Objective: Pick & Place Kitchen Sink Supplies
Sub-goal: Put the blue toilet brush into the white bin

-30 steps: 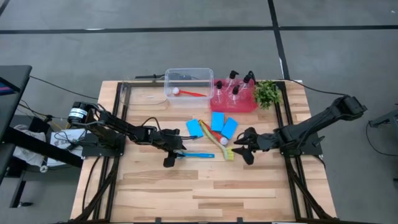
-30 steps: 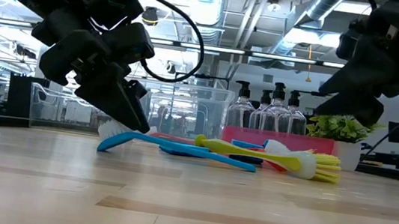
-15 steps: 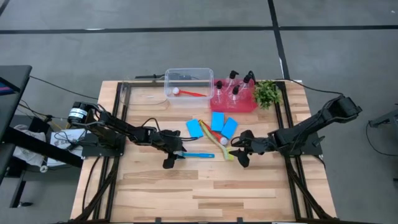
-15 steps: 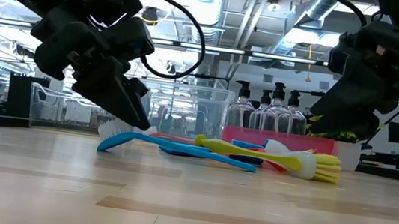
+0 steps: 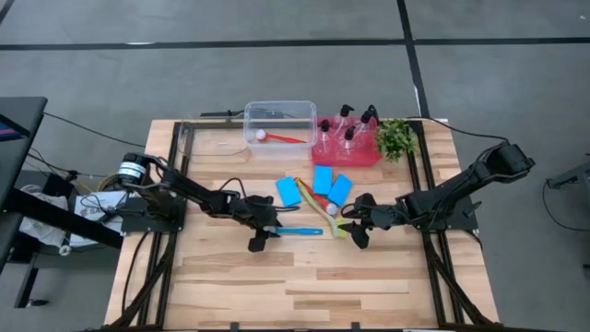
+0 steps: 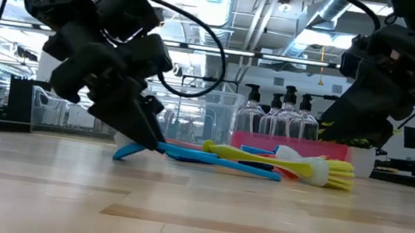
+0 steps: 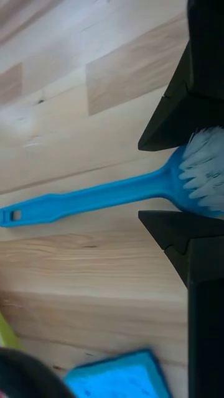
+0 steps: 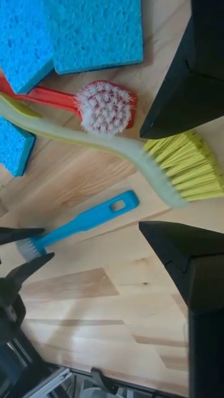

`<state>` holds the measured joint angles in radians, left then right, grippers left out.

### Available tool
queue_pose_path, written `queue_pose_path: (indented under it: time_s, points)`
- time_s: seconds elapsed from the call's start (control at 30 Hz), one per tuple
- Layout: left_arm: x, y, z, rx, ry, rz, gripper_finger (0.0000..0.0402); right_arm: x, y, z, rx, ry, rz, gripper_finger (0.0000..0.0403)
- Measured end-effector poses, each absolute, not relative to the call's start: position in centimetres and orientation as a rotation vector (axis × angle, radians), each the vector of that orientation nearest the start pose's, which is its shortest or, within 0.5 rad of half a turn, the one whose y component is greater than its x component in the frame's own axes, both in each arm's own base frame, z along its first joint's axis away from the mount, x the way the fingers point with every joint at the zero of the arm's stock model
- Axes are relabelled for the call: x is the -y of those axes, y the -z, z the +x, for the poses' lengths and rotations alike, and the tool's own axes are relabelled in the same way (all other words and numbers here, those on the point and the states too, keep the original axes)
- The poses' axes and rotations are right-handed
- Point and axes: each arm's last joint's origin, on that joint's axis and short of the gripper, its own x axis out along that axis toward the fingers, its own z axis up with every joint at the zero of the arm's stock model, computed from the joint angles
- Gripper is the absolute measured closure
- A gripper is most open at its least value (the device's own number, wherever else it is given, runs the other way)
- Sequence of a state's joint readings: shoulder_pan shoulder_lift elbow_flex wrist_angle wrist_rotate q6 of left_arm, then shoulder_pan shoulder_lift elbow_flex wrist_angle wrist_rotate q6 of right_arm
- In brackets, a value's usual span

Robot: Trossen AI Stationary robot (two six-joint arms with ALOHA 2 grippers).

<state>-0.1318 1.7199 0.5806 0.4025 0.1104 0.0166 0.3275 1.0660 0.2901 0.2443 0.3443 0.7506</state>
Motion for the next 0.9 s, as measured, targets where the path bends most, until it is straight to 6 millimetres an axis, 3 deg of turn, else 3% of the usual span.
queue_pose_path:
  time_s: [0.27,0.7,0.9]
  points:
    - [4.1,-10.23,29.03,-0.735,0.235,0.024,0.0245,-5.25,-15.82,18.44,-0.462,0.196,0.565,0.0182]
    - [4.69,-10.17,28.89,-0.739,0.25,0.034,0.036,-5.25,-15.83,18.44,-0.462,0.196,0.566,0.0182]
    - [4.69,-10.38,28.86,-0.733,0.252,0.033,0.0364,-5.25,-15.83,18.44,-0.461,0.195,0.566,0.0182]
